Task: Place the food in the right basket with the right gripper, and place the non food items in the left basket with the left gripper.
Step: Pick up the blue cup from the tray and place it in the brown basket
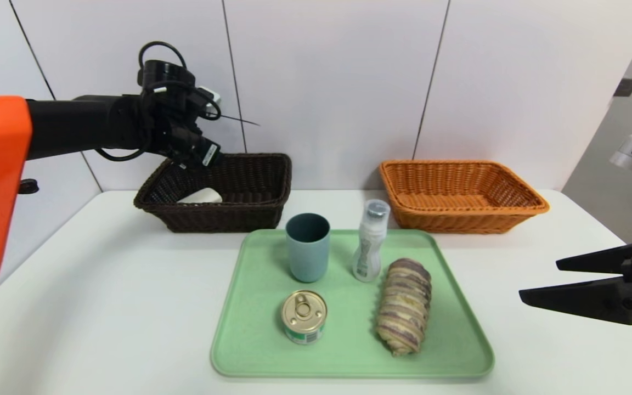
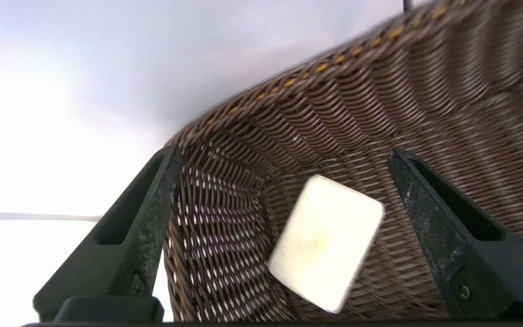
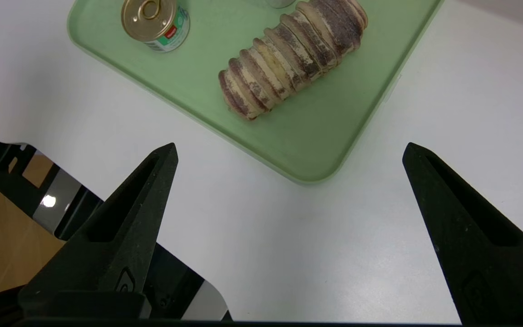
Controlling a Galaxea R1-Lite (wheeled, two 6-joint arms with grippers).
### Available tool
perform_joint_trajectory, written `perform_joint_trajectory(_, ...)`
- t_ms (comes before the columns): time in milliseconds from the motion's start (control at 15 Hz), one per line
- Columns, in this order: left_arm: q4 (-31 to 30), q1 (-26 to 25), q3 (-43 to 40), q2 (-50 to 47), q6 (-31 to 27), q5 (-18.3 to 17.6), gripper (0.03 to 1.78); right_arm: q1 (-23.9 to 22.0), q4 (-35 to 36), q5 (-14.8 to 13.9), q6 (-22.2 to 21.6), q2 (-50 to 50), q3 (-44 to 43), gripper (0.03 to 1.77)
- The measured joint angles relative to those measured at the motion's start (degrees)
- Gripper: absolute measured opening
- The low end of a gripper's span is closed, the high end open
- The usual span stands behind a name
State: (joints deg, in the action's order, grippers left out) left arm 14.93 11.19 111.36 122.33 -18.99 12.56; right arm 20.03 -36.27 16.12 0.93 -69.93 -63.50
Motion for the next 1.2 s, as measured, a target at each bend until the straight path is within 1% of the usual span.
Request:
perform_joint_trajectory(200, 7.7, 1.2, -0.1, -4.7, 9.7, 0.0, 1.64, -0.1, 0.0, 0.1, -0.1, 0.7, 0.1, 1.71)
perform_joint_trajectory(400, 15.1, 3.2, -0.2, -9.4, 17.2, 0.0, 1.66, -0.2, 0.0, 0.1, -0.1, 1.4, 0.7, 1.71)
perform_joint_trajectory(667, 24.1, 7.2, -0.8, -15.5, 27.3, 0.0, 1.67, -0.2, 0.1, 0.1, -0.1, 2.3, 1.2, 1.71)
perform_joint_trajectory(800, 27.0, 9.2, -2.8, -18.5, 31.0, -0.3, 1.68, -0.3, 0.1, 0.1, -0.1, 2.6, 1.2, 1.71)
perform_joint_trajectory(867, 26.9, 10.1, -4.9, -20.0, 31.5, -0.7, 1.68, -0.3, 0.1, 0.1, -0.1, 2.6, 1.3, 1.71)
perform_joint_trajectory(933, 26.2, 11.1, -7.6, -21.6, 31.8, -1.6, 1.69, -0.3, 0.1, 0.2, -0.1, 2.7, 1.3, 1.71)
perform_joint_trajectory(1000, 24.8, 12.1, -10.5, -23.3, 31.8, -3.4, 1.69, -0.3, 0.2, 0.2, -0.1, 2.6, 1.3, 1.71)
perform_joint_trajectory(1067, 22.8, 12.9, -13.8, -25.4, 31.7, -6.0, 1.69, -0.3, 0.2, 0.1, -0.1, 2.6, 1.3, 1.71)
perform_joint_trajectory(1200, 18.9, 13.7, -20.3, -29.6, 30.5, -13.7, 1.69, -0.3, 0.2, 0.1, 0.0, 2.6, 1.3, 1.71)
